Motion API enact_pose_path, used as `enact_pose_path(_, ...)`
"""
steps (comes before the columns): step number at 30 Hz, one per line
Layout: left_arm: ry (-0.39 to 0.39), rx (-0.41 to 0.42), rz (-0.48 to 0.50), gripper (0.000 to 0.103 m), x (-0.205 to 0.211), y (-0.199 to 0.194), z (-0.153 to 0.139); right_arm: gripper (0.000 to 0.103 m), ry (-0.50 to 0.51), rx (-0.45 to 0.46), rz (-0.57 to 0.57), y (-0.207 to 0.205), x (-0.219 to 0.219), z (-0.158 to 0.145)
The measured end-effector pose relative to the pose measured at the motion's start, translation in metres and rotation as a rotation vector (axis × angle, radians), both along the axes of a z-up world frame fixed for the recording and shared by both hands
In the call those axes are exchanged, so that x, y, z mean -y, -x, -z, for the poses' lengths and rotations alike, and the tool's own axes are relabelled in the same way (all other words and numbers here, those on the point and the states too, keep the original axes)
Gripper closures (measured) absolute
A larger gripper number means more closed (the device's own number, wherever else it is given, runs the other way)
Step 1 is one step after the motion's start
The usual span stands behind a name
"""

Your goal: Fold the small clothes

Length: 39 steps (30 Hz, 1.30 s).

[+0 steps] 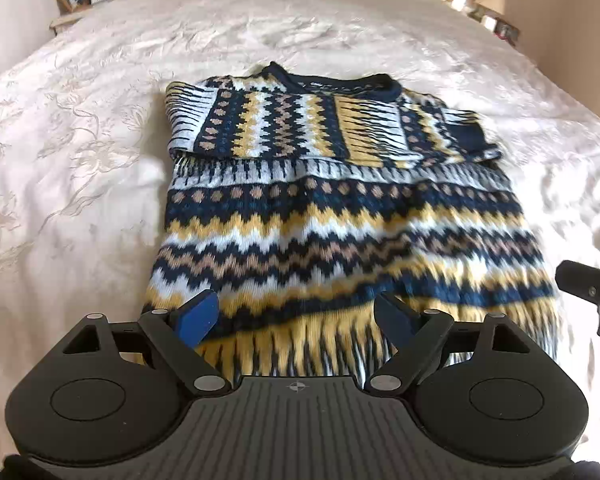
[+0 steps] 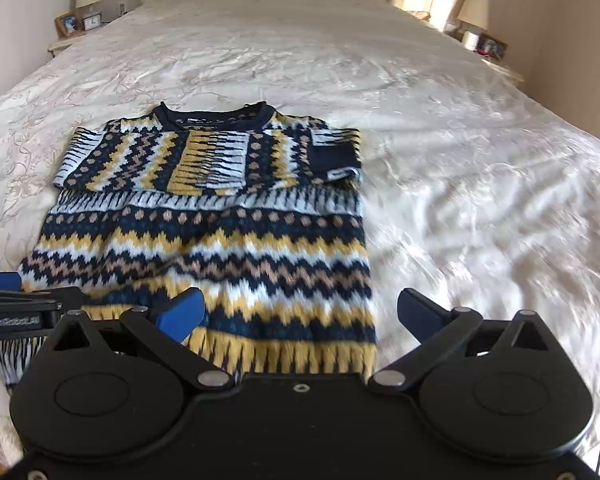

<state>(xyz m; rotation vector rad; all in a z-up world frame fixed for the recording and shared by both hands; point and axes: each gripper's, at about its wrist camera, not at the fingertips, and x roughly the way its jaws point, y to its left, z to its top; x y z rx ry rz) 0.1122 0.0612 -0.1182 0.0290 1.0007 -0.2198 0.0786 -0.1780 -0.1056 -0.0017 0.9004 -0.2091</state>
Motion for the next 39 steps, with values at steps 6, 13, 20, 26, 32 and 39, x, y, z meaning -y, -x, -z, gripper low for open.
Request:
enact_pose_path(6, 0.0, -0.01, 0.028, 0.018, -0.002, 0.035, -0.001, 0.001, 0.003, -0.068, -0.04, 0.03, 0.003, 0.004)
enact_pose_path(13, -0.021, -0.019, 0.03, 0.018, -0.002, 0.071, 0.005, 0.001, -0.076, -0.098, -0.031, 0.07, 0.026, 0.016)
enact_pose_path(20, -0.047, -0.056, -0.028, 0.018, -0.009, 0.104, 0.016, 0.001, -0.173, -0.132, -0.054, 0.102, 0.049, 0.029)
enact_pose_path(26, -0.072, -0.064, -0.081, 0.018, -0.028, 0.122, 0.025, 0.01, -0.356, -0.154, -0.062, 0.11, 0.067, 0.048)
enact_pose_path(32, -0.074, -0.061, -0.114, 0.018, -0.048, 0.122, 0.034, 0.035, -0.437, -0.232, -0.075, 0.102, 0.066, 0.076)
enact_pose_path(39, -0.031, -0.08, -0.087, 0.018, -0.052, 0.111, 0.048, 0.035, -0.419, -0.281, -0.084, 0.092, 0.056, 0.097)
